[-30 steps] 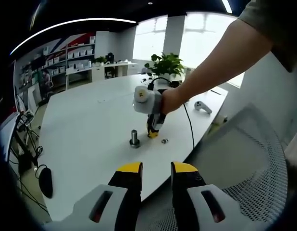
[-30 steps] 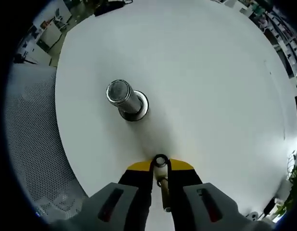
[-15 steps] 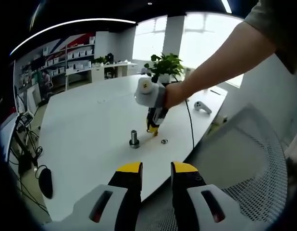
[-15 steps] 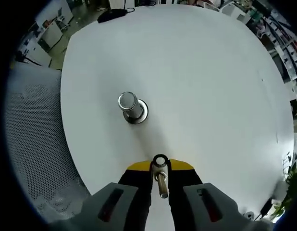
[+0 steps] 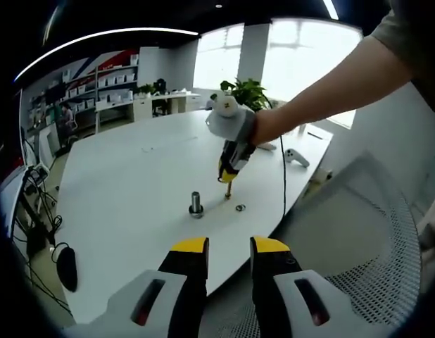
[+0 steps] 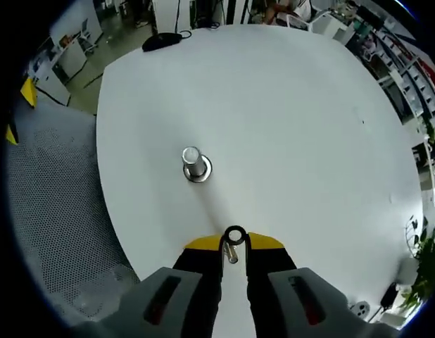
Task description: Place the washer onto the threaded stud by aligning its center hole with the stud, sliding it down to the base, and recovering from edge contact or off-axis alignment until the washer reaches the visible bottom stop.
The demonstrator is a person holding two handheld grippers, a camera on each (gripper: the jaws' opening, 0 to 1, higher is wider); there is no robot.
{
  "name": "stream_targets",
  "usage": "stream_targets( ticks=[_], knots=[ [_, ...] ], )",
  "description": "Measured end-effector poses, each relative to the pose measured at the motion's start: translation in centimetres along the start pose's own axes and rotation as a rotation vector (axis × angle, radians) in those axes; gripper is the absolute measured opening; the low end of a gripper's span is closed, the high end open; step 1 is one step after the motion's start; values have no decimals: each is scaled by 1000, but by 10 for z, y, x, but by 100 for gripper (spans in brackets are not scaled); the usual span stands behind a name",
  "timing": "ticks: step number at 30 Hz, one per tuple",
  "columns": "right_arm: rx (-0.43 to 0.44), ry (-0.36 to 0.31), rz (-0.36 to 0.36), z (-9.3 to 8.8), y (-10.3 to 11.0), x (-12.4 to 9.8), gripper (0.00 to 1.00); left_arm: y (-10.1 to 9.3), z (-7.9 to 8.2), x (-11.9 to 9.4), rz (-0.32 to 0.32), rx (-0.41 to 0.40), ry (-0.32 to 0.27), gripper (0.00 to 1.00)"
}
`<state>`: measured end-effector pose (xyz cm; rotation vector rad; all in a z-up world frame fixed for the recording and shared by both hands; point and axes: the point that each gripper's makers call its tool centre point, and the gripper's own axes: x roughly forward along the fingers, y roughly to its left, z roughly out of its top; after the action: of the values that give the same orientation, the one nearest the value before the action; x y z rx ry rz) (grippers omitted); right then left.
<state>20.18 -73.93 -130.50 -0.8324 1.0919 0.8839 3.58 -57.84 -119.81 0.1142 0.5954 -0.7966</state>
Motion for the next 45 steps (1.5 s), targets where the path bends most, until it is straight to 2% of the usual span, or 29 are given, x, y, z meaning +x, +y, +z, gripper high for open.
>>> stream_targets(
  ticks=[12, 29, 45],
  knots=[
    [-6, 14, -22, -17, -2, -15, 13, 0, 1, -1, 0, 3, -6, 21],
    [-9, 31, -3, -22, 5, -2, 13, 1, 1, -1, 6, 2, -7, 21],
    [4, 36, 2, -21, 3, 5, 13, 0, 1, 0, 3, 3, -4, 21]
  ],
)
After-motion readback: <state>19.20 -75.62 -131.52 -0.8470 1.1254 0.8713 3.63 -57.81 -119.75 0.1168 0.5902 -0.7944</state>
